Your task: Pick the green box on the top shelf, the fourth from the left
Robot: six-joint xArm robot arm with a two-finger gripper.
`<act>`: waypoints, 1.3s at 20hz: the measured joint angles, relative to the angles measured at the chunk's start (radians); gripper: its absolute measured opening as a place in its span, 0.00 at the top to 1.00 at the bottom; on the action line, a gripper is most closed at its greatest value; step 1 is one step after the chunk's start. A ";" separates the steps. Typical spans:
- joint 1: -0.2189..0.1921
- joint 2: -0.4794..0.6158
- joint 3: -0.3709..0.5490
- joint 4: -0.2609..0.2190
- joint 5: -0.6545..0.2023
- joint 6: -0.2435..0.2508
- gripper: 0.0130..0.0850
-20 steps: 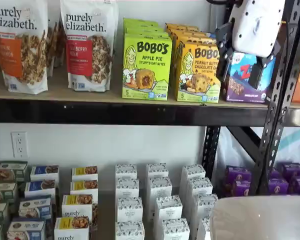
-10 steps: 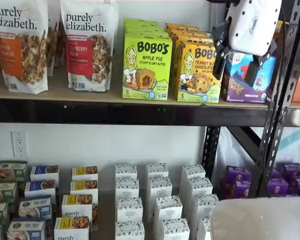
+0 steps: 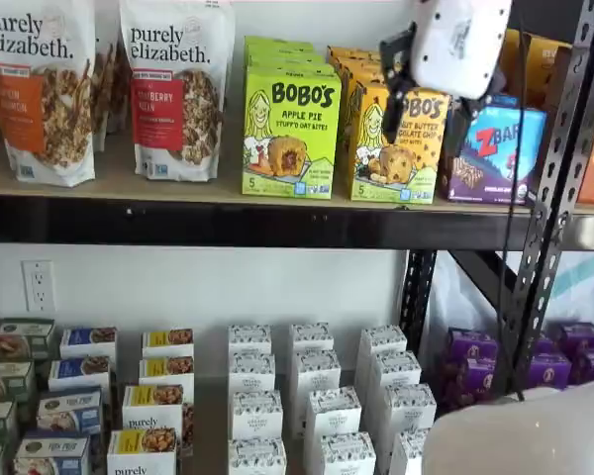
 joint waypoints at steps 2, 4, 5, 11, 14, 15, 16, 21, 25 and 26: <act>0.057 0.025 -0.012 -0.024 -0.037 0.049 0.00; 0.104 0.046 -0.025 -0.045 -0.067 0.088 0.00; 0.122 0.056 -0.031 -0.053 -0.078 0.104 0.00; 0.210 0.132 -0.073 -0.084 -0.145 0.184 0.00; 0.238 0.166 -0.088 -0.103 -0.184 0.208 0.00; 0.244 0.174 -0.091 -0.107 -0.198 0.214 0.00; 0.249 0.182 -0.093 -0.111 -0.210 0.218 0.00; 0.276 0.224 -0.109 -0.133 -0.268 0.241 0.00; 0.285 0.249 -0.112 -0.144 -0.308 0.251 0.00; 0.285 0.254 -0.114 -0.143 -0.312 0.251 0.00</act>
